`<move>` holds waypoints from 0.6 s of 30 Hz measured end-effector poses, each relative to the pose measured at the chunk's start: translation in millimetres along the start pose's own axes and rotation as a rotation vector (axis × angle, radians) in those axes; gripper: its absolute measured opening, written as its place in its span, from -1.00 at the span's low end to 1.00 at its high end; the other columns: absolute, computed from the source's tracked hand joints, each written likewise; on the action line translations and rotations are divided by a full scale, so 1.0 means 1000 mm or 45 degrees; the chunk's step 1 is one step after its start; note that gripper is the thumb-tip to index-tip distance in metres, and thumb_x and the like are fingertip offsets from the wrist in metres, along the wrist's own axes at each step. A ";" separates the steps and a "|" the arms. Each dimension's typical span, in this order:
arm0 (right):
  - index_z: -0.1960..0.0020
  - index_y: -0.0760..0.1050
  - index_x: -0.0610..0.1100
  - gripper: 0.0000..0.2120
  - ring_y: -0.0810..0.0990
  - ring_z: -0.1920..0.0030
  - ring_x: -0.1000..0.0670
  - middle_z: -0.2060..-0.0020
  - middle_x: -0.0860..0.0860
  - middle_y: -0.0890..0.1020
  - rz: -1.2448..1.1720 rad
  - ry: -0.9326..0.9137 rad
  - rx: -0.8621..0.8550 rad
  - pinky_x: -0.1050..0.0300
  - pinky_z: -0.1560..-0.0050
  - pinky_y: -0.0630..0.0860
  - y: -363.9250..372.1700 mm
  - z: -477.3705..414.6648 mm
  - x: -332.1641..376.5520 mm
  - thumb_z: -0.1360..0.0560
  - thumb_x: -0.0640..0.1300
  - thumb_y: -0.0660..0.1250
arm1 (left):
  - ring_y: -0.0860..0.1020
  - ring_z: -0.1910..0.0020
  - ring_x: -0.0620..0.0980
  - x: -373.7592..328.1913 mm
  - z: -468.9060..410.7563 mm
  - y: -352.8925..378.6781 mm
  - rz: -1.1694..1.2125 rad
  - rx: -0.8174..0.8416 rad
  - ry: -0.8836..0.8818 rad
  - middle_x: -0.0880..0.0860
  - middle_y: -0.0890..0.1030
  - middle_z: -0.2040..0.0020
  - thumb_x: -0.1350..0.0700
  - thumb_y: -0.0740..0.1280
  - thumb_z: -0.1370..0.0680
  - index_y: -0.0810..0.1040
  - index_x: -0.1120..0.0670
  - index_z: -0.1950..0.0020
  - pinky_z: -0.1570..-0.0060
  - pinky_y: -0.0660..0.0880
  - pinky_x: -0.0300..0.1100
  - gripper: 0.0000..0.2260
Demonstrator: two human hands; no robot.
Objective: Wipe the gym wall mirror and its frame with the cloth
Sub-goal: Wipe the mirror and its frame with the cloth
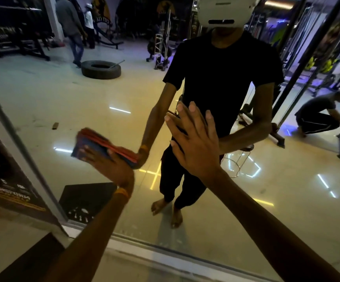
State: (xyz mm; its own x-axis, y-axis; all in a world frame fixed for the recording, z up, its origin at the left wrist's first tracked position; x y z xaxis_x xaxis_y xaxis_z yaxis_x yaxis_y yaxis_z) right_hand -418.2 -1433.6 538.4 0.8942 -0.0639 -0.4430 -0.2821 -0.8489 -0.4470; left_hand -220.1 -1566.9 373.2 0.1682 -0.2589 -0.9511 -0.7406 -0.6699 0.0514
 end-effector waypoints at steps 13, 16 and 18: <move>-0.64 0.22 -0.04 -0.46 0.07 -0.63 -0.23 -0.63 -0.14 0.14 -0.054 -0.002 0.062 -0.24 -0.62 -0.14 -0.007 0.011 0.005 -0.71 0.11 0.07 | -0.11 -0.67 0.24 -0.001 -0.039 -0.008 0.090 0.169 -0.128 0.18 -0.06 -0.70 -0.29 0.09 -0.67 -0.08 0.13 -0.70 -0.64 -0.14 0.14 -0.23; -0.63 0.27 -0.09 -0.47 0.08 -0.64 -0.24 -0.63 -0.17 0.20 -0.143 0.036 0.053 -0.27 -0.62 -0.09 -0.006 0.017 0.008 -0.70 0.06 0.10 | 0.07 -0.66 0.19 -0.005 -0.032 -0.016 0.144 0.189 -0.049 0.18 0.09 -0.68 -0.08 0.13 -0.72 0.02 0.13 -0.69 -0.65 0.00 0.13 -0.39; -0.59 0.34 -0.14 -0.49 0.11 -0.63 -0.25 -0.61 -0.19 0.25 -0.238 0.083 0.023 -0.32 -0.60 0.02 -0.007 0.021 0.011 -0.70 0.03 0.12 | 0.31 -0.58 0.14 -0.003 -0.035 -0.027 0.200 0.185 -0.104 0.15 0.30 -0.62 0.03 0.19 -0.70 0.15 0.10 -0.67 -0.60 0.19 0.09 -0.46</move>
State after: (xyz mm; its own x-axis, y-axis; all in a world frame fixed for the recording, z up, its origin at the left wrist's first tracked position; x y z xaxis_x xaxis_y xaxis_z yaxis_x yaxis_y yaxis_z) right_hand -413.6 -1417.5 520.2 0.9522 0.0594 -0.2997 -0.1148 -0.8396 -0.5309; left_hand -177.5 -1572.4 385.4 -0.0055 -0.2914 -0.9566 -0.8407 -0.5167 0.1623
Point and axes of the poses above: each hand's wrist, its own z-axis away from the middle knuckle, its own y-axis out of the palm, x = y × z, the point moved 5 cm from there along -z, towards the middle knuckle
